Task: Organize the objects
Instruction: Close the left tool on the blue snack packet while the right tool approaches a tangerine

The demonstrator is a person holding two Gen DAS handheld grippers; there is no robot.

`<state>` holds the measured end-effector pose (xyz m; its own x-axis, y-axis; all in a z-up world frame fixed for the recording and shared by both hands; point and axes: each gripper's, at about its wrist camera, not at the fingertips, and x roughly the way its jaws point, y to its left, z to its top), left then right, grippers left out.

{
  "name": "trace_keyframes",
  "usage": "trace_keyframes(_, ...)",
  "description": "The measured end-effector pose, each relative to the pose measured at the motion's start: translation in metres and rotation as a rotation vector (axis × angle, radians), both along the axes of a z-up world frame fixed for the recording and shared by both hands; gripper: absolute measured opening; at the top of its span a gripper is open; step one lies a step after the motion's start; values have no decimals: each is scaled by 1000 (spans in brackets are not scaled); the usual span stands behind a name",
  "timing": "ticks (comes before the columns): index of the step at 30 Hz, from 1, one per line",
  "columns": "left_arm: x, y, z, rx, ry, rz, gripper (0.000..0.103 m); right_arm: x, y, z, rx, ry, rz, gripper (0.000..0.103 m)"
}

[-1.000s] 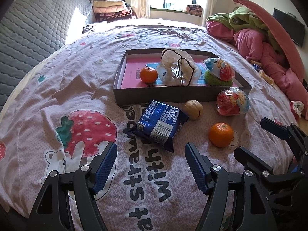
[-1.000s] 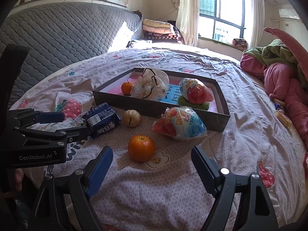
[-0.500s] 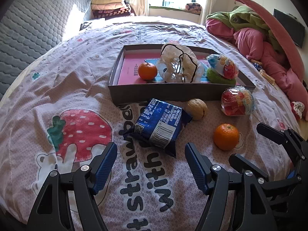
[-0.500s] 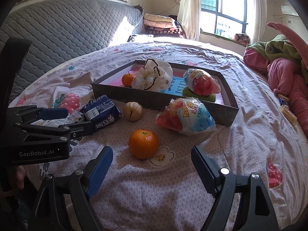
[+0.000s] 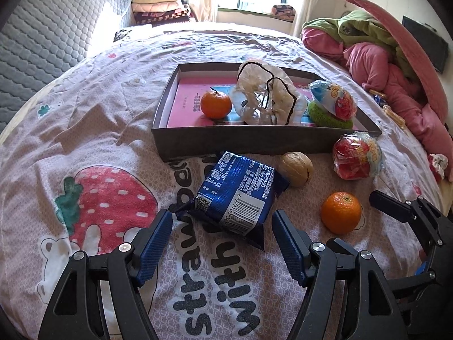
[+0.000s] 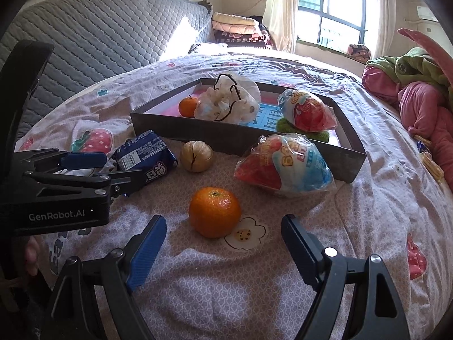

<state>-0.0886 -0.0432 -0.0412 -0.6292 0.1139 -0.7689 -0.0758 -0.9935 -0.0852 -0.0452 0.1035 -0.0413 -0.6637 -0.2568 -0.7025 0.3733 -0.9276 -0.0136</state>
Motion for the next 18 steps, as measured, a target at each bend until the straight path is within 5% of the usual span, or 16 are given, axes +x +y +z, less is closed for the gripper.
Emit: trace_keyframes(18, -18, -2, -9, 34, 16, -21, 74, -10, -8, -9, 26, -6, 8, 48)
